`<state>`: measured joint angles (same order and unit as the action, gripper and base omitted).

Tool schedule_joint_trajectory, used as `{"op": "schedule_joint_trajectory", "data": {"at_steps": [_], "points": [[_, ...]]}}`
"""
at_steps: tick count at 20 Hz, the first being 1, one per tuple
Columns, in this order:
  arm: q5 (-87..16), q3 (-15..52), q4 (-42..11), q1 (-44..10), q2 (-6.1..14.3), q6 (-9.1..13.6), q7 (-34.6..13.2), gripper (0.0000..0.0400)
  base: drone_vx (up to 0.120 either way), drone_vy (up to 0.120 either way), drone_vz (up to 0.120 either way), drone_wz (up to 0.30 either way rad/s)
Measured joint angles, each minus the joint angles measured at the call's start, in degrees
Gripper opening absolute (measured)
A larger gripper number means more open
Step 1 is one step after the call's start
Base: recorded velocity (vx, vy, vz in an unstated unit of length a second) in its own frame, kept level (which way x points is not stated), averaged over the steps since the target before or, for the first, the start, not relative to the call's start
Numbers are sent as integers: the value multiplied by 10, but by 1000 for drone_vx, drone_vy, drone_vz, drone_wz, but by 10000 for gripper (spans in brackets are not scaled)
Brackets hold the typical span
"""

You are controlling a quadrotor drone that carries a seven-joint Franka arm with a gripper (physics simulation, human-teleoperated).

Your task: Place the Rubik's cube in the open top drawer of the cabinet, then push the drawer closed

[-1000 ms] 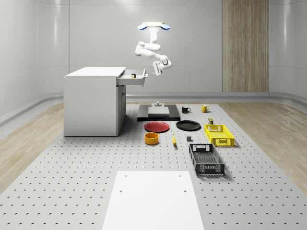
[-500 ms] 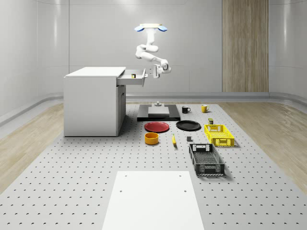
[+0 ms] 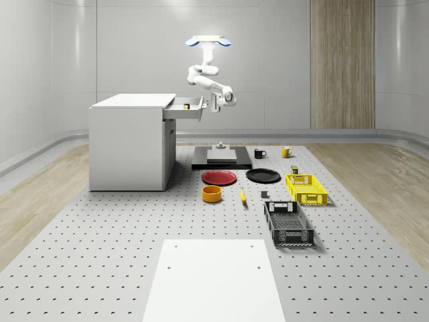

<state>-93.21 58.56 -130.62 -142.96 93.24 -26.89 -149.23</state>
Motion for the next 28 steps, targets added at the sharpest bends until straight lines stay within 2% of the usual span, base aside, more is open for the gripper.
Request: {"op": "schedule_joint_trajectory", "data": {"at_steps": [5, 8, 11, 12, 13, 15, 19, 24, 28], "points": [[1, -1, 1, -2, 0, 0, -1, 108, 0, -120, 0, 0], [-5, -2, -2, 3, 2, 0, 12, 107, 0, -13, 0, 0], [-103, 2, 3, 36, 24, -11, 167, 95, 0, 0, 0, 0], [-152, 5, 6, 57, 22, -7, 217, 95, 0, 0, 0, 0], [-181, 8, 0, 75, 6, 8, 223, 97, 0, 0, 0, 0], [-174, 5, -15, 86, -2, 18, 188, 100, 0, 0, 0, 0], [-166, -6, -46, 110, -1, 23, 143, 103, 0, 0, 0, 0], [-181, -19, -76, 142, 7, 22, 130, 104, 0, 0, 0, 0], [-202, -27, -94, 165, 14, 19, 136, 105, 0, 0, 0, 0]]}}
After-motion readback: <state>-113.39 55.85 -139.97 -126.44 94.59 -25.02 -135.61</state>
